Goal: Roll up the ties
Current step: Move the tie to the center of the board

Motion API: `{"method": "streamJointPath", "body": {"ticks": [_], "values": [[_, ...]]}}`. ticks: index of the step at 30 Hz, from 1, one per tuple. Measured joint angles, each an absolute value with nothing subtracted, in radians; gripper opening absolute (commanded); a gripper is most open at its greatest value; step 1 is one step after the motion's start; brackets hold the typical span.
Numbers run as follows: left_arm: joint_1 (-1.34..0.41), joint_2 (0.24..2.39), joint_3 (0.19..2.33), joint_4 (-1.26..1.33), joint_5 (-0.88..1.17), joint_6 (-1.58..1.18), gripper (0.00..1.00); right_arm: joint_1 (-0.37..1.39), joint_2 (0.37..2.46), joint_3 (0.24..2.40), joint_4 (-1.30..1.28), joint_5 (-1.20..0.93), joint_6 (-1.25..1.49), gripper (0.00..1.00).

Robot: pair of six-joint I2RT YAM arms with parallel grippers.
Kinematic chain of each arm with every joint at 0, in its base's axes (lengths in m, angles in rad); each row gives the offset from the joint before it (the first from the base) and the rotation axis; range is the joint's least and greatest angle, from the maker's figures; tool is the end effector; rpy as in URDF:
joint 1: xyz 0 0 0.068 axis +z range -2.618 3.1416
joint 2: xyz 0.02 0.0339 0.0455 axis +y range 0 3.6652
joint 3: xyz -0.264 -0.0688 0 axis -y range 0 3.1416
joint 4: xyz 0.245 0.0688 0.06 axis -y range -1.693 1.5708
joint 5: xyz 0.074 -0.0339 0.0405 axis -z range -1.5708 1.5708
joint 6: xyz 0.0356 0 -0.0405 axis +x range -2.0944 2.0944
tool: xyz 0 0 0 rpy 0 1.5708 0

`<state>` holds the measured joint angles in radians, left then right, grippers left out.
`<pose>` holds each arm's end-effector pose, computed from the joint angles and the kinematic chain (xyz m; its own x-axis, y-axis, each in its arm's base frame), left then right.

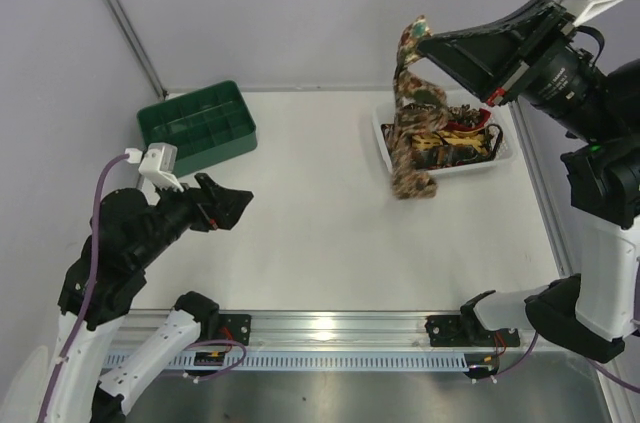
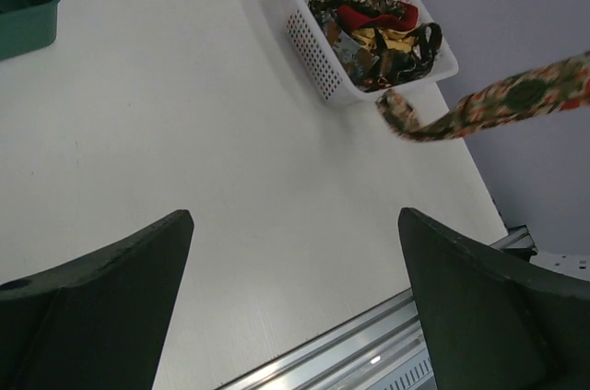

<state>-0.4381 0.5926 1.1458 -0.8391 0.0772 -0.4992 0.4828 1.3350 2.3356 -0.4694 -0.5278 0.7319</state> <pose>0.0740 -0.0377 0.4098 -0.4588 -0.3122 -0.8319 0.3079 0.8224 -0.4784 0.1072 0.0764 0.6619 -0.1913 0.5516 -0.8119 -0.8843 0.2621 0.3864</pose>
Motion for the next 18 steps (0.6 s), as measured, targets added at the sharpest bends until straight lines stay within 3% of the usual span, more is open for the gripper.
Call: {"method": "streamJointPath", "body": {"ticks": [8,18], "values": [[-0.438,0.573,1.161,-0.8,0.073,-0.524,1.0,0.564,1.335,2.205,-0.464,-0.732,0.807,0.0],[-0.438,0.551,1.203,-0.818,0.074,-0.527,1.0,0.57,1.366,1.92,-0.448,-0.626,0.712,0.0]]}}
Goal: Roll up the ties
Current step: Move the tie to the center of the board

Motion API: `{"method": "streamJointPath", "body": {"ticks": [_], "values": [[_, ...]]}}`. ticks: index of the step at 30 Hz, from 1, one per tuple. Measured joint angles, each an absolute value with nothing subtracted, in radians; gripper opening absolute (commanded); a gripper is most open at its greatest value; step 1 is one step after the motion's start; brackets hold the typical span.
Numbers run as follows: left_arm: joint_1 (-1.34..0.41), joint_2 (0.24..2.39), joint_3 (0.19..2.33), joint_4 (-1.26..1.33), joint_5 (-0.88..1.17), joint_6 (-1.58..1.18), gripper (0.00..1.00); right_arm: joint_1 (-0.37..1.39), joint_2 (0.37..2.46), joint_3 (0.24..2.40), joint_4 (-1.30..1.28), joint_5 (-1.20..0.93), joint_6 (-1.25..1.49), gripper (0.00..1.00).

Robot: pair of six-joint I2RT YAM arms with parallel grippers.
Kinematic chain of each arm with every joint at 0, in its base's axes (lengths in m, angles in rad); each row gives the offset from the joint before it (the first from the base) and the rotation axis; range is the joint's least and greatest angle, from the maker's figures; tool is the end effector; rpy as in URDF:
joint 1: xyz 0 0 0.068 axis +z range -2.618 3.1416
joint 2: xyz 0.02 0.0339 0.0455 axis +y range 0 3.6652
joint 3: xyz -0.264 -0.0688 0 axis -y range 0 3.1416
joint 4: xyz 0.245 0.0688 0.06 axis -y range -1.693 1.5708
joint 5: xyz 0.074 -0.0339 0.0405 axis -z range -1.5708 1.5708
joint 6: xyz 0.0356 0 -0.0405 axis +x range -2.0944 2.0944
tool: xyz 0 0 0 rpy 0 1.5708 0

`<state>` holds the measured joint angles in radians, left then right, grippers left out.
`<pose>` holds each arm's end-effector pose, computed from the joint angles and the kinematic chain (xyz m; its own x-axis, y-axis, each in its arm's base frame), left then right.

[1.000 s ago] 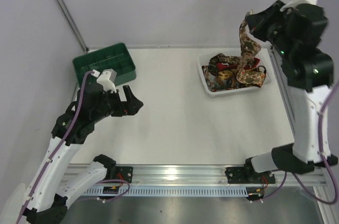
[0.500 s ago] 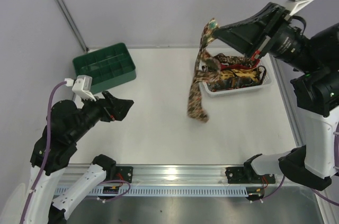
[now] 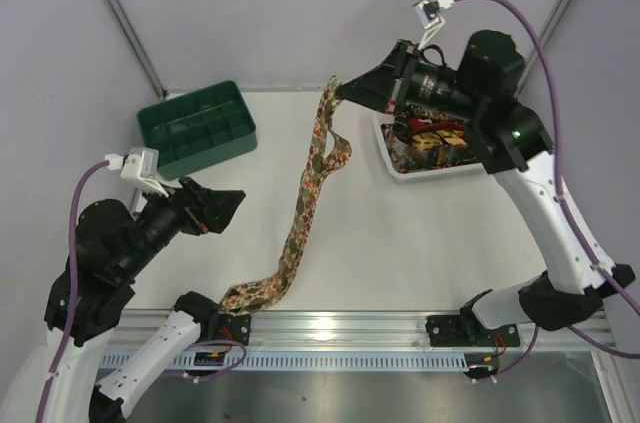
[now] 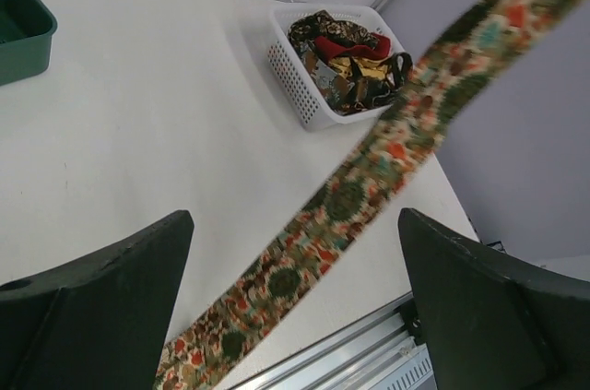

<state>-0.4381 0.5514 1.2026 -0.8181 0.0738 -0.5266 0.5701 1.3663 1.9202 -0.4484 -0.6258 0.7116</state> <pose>0.0547 -0.0285 0.4298 -0.3758 -0.3775 -0.8464 0.3471 0.7895 -0.5062 0.1954 0.1500 0.5627 -0.5388 0.2833 -0.7934 -0.7605 0.2415 0.6027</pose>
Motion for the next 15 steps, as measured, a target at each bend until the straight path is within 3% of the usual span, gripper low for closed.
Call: {"method": "streamJointPath", "body": {"ticks": [12,13,14,15], "values": [[-0.438,0.531,1.2,-0.882,0.115,-0.534,0.96,0.597,1.571,1.673,-0.414,-0.389,0.5,0.0],[-0.438,0.534,1.198,-0.888,0.117,-0.534,0.96,0.6,1.595,1.658,-0.408,-0.353,0.496,0.03],[-0.438,0.538,1.197,-0.892,0.118,-0.534,0.96,0.605,1.629,1.647,-0.4,-0.313,0.496,0.13],[-0.438,0.54,1.194,-0.894,0.12,-0.534,0.96,0.608,1.674,1.646,-0.394,-0.278,0.5,0.29]]}}
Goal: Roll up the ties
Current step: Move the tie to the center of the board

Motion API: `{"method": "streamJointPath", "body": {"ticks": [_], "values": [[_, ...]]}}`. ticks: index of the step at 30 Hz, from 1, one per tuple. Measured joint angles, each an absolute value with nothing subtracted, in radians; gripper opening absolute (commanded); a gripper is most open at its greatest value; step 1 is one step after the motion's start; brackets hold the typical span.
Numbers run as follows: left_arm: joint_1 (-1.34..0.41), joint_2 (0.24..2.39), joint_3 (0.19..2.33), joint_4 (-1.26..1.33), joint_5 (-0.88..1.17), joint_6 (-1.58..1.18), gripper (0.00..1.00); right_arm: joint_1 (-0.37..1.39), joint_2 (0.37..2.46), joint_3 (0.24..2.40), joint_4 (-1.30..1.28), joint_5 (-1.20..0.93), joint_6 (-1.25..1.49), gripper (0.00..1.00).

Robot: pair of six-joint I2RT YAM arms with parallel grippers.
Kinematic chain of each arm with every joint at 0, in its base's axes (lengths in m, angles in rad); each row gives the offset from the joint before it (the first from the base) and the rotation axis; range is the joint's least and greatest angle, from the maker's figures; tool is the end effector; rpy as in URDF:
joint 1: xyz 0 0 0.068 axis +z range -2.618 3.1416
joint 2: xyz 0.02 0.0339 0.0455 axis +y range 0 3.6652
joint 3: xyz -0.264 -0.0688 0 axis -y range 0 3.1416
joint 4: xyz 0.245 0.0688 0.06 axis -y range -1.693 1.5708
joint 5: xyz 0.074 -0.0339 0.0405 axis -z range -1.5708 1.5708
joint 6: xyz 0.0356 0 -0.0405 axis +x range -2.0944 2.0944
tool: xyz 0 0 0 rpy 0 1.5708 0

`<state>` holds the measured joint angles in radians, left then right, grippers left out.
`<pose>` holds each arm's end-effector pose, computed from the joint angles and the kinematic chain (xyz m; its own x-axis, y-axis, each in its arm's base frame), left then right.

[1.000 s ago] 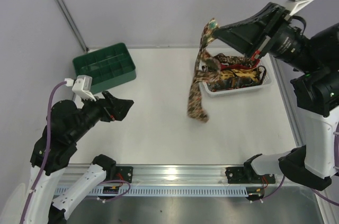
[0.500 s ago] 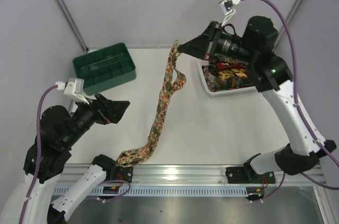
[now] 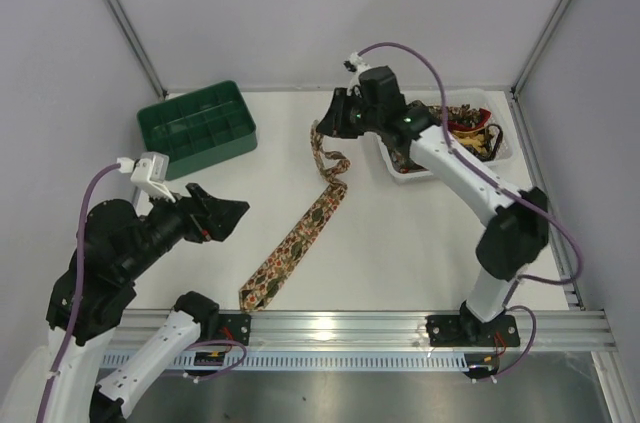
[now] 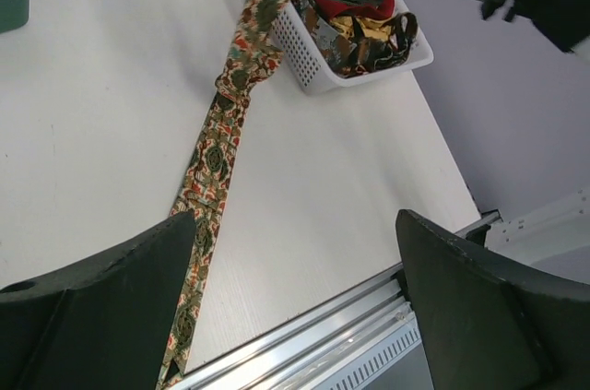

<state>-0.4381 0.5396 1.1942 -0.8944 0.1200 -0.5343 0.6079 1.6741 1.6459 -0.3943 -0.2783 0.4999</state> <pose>0.0503 -0.0283 0.4199 -0.4532 -0.3460 -0.8215 0.3436 0.7826 -0.5191 0.3166 0.2322 0.3848 -0.6572 0.1042 -0.7465 -0.5011 0.6793 0.5361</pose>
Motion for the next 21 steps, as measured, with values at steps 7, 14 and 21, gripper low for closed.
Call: {"method": "streamJointPath", "body": {"ticks": [7,14,21], "values": [[-0.438,0.553,1.184,-0.904,0.136,-0.534,0.96,0.633,2.225,2.222,-0.705,-0.063,0.493,0.97],[-0.438,0.575,1.184,-0.908,0.134,-0.531,0.96,0.779,2.132,2.005,-0.91,0.088,0.395,0.72],[-0.438,0.593,1.179,-0.921,0.135,-0.523,0.97,0.973,1.711,1.516,-0.725,-0.175,0.424,0.47]]}}
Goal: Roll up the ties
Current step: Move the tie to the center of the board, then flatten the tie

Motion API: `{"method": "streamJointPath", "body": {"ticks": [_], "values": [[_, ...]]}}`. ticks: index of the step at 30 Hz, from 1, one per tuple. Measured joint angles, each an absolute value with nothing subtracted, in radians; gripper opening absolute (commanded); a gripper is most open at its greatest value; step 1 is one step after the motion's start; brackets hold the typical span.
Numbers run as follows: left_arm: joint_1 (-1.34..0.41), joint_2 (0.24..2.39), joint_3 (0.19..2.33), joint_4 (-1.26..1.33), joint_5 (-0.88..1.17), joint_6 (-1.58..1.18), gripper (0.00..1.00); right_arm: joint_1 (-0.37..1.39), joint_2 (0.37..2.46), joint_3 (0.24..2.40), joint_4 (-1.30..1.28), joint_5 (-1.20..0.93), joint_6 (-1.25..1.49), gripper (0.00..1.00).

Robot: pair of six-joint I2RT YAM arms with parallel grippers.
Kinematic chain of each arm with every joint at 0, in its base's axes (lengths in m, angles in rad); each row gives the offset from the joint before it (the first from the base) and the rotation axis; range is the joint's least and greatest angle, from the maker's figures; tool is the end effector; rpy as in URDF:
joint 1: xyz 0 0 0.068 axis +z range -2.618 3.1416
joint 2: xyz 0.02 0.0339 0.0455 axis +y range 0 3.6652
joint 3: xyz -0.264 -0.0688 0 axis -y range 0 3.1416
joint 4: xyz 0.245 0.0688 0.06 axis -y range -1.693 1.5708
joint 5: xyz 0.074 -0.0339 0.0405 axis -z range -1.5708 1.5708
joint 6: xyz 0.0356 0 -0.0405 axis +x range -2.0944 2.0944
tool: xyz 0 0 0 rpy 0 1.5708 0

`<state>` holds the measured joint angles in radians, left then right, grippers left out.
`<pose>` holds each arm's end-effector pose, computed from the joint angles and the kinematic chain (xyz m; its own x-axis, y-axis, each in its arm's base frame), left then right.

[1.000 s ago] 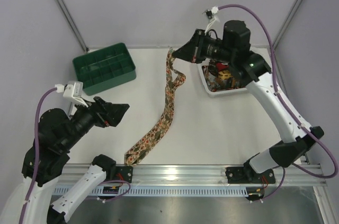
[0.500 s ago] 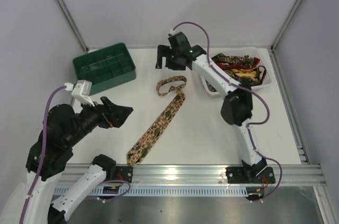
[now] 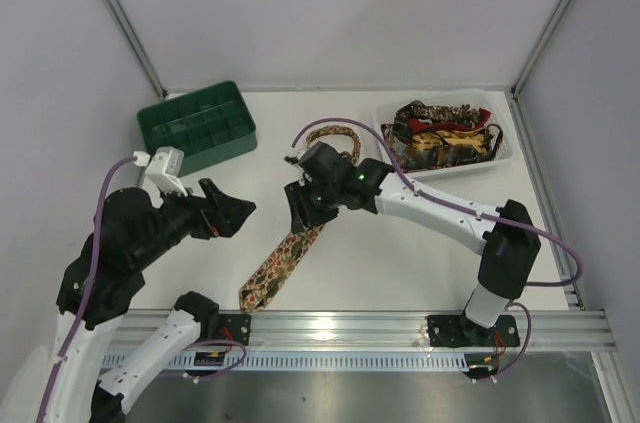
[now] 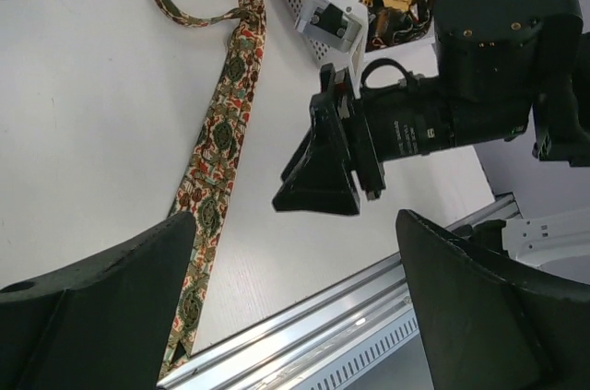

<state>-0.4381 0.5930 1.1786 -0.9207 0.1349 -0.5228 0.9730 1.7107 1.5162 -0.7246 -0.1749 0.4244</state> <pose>0.0661 -0.0363 0.4105 -0.5253 -0.3003 -0.7961 0.3152 0.8004 -0.5099 0.2059 0.3134 0.2997 -0.7674 -0.4066 -0.4958 -0.6116 0.6962 0.3758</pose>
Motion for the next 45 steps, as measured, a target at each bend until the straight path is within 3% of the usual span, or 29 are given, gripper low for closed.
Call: {"method": "streamJointPath", "body": {"ticks": [2,4,11,17,24,31,36,41,45], "values": [[-0.438,0.598,1.172,-0.92,0.136,-0.524,0.96,1.007,1.714,1.507,-0.658,-0.228,0.429,0.41],[-0.438,0.607,1.164,-0.921,0.139,-0.524,0.97,1.036,1.752,1.504,-0.594,-0.272,0.434,0.24],[-0.438,0.619,1.157,-0.923,0.147,-0.525,0.99,1.097,2.009,1.536,-0.472,-0.347,0.464,0.23],[-0.438,0.62,1.173,-0.927,0.145,-0.525,1.0,1.118,2.103,1.541,-0.468,-0.294,0.471,0.28],[-0.438,0.608,1.178,-0.932,0.142,-0.525,1.0,1.117,2.078,1.468,-0.437,-0.149,0.538,0.41],[-0.438,0.603,1.18,-0.952,0.122,-0.522,1.0,1.001,1.804,1.111,-0.446,-0.019,0.709,0.48],[-0.438,0.632,1.18,-0.96,0.101,-0.522,1.0,0.784,1.539,0.922,-0.755,0.15,0.812,0.56],[-0.438,0.709,1.171,-0.96,0.071,-0.525,0.99,0.717,1.332,0.973,-0.856,0.197,0.791,0.64],[-0.438,0.812,1.146,-0.957,0.063,-0.543,0.94,0.708,1.388,1.128,-0.751,0.13,0.729,0.67]]}}
